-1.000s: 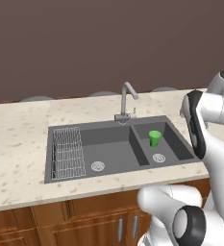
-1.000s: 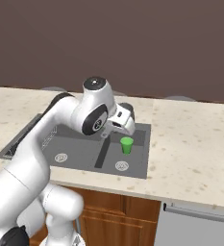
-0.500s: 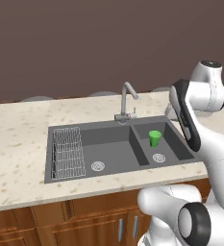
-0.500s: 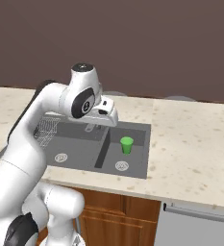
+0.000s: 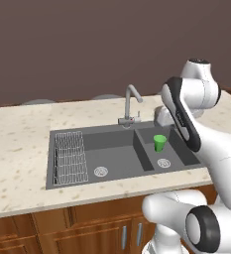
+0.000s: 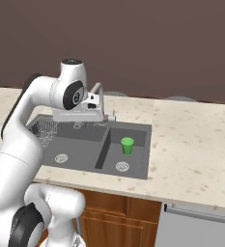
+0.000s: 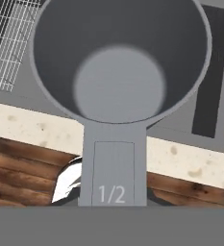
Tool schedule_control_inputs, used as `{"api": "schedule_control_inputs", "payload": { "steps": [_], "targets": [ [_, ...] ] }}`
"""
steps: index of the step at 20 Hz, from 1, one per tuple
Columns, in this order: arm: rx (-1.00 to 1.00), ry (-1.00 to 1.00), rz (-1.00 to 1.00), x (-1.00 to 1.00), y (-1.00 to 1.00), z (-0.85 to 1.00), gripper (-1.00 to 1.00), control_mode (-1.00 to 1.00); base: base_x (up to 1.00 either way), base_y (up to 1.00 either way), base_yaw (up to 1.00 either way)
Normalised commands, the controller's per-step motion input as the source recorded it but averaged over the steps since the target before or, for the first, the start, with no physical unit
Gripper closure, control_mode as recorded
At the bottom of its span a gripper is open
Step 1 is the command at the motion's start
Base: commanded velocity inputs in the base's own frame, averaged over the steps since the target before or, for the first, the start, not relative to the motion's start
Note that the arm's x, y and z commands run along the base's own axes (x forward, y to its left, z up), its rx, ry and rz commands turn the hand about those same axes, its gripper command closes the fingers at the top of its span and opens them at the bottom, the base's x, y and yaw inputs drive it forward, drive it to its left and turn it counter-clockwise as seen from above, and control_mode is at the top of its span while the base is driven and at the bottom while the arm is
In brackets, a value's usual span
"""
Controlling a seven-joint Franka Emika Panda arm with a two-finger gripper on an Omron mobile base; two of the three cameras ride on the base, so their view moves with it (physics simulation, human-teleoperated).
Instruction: Move any existing items from the left basin to the right basin for drying. Then move the measuring cup from the counter to the left basin of the sink for washing.
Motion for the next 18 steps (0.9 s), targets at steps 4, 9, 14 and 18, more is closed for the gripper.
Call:
{"api": "schedule_control_inputs", "payload": {
  "steps": [4, 9, 14, 18],
  "targets": [
    [0.00, 0.02, 0.27, -0.05, 0.32, -0.14, 1.00, -1.00, 0.00, 0.00, 0.00],
    [0.00, 0.00, 0.10, 0.07, 0.46, -0.43, 1.00, -1.00, 0.00, 0.00, 0.00],
    [0.00, 0.00, 0.00, 0.22, 0.62, -0.50, 1.00, -1.00, 0.00, 0.00, 0.00],
    [0.00, 0.00, 0.00, 0.40, 0.57, -0.46, 1.00, -1.00, 0.00, 0.00, 0.00]
  ]
}}
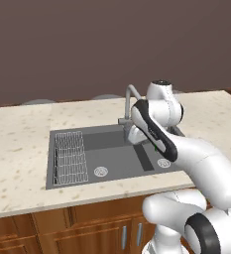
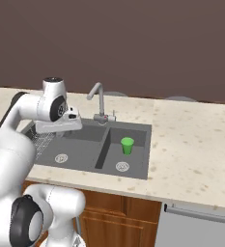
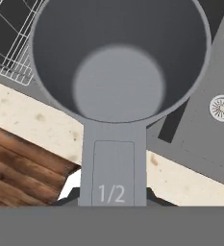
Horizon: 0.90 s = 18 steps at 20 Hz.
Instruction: Move any existing items from the left basin to the right basin for drying. Then move the measuring cup from the counter to the left basin of the sink for washing.
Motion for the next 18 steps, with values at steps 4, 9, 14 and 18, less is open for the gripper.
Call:
{"api": "schedule_control_inputs", "payload": {
  "steps": [4, 9, 14, 18],
  "targets": [
    [0.00, 0.00, 0.00, 0.55, 0.25, -0.43, 1.00, -1.00, 0.00, 0.00, 0.00],
    [0.00, 0.00, 0.00, 0.65, 0.05, -0.49, 1.00, -1.00, 0.00, 0.00, 0.00],
    [0.00, 0.00, 0.02, 0.57, 0.00, -0.54, 1.00, -1.00, 0.00, 0.00, 0.00],
    [0.00, 0.00, 0.06, 0.40, 0.02, -0.69, 1.00, -1.00, 0.00, 0.00, 0.00]
  ]
}}
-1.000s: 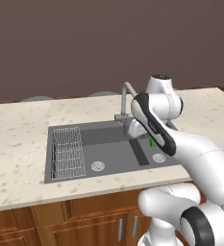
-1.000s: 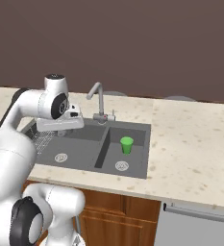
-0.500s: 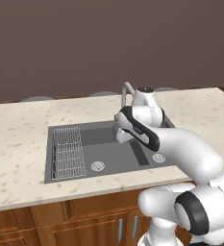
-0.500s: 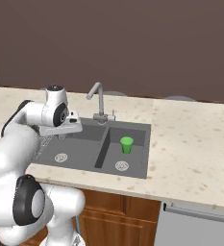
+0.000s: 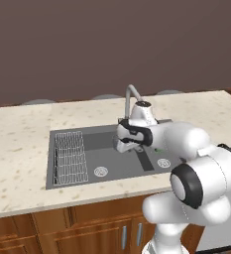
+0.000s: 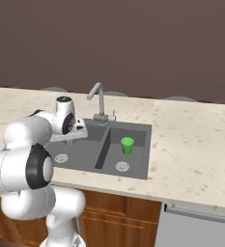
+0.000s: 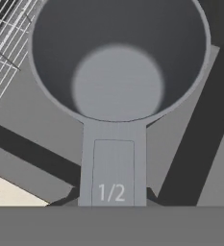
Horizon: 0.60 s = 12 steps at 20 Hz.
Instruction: Move any existing items from the left basin to the right basin for drying. Then move the measuring cup from the counter to the left basin of the sink for washing.
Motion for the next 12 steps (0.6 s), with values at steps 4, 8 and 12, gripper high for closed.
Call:
{"api": "schedule_control_inputs", "payload": {
  "steps": [4, 8, 12],
  "targets": [
    [-0.01, 0.00, 0.02, 0.53, 0.23, -0.58, 1.00, -1.00, 0.00, 0.00, 0.00],
    [0.00, 0.00, 0.05, 0.37, 0.07, -0.43, 1.00, -1.00, 0.00, 0.00, 0.00],
    [0.00, 0.02, 0.08, 0.29, 0.00, -0.42, 1.00, -1.00, 0.00, 0.00, 0.00]
  ]
}}
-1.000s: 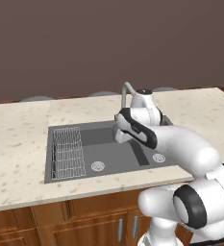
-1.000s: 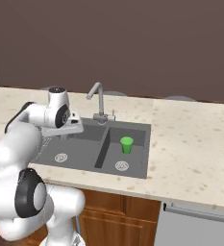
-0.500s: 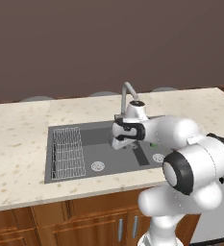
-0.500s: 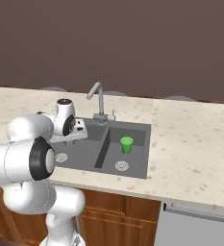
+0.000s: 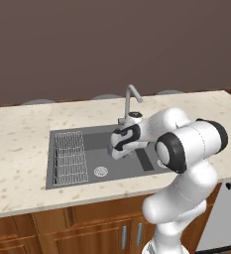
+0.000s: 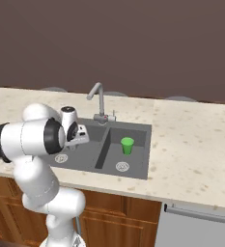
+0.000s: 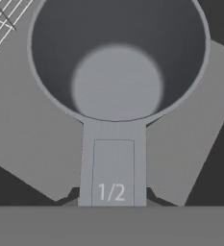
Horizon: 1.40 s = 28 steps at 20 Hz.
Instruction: Move any existing items from the left basin to the right basin for drying. Then move the measuring cup from the counter to the left basin of the sink for washing.
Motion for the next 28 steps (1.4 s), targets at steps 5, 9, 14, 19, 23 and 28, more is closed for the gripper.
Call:
{"api": "schedule_control_inputs", "payload": {
  "steps": [5, 9, 14, 19, 23, 28],
  "targets": [
    [0.00, 0.01, 0.09, 0.32, 0.00, -0.36, 1.00, -1.00, 0.00, 0.00, 0.00],
    [0.00, 0.02, 0.09, 0.37, 0.02, -0.36, 1.00, -1.00, 0.00, 0.00, 0.00],
    [0.00, 0.04, 0.07, 0.41, 0.14, -0.36, 1.00, -1.00, 0.00, 0.00, 0.00],
    [-0.01, 0.06, 0.05, 0.42, 0.15, -0.35, 1.00, -1.00, 0.00, 0.00, 0.00],
    [-0.01, 0.06, 0.05, 0.44, 0.17, -0.36, 1.00, -1.00, 0.00, 0.00, 0.00],
    [0.00, 0.08, 0.05, 0.43, 0.08, -0.39, 1.00, -1.00, 0.00, 0.00, 0.00]
  ]
}}
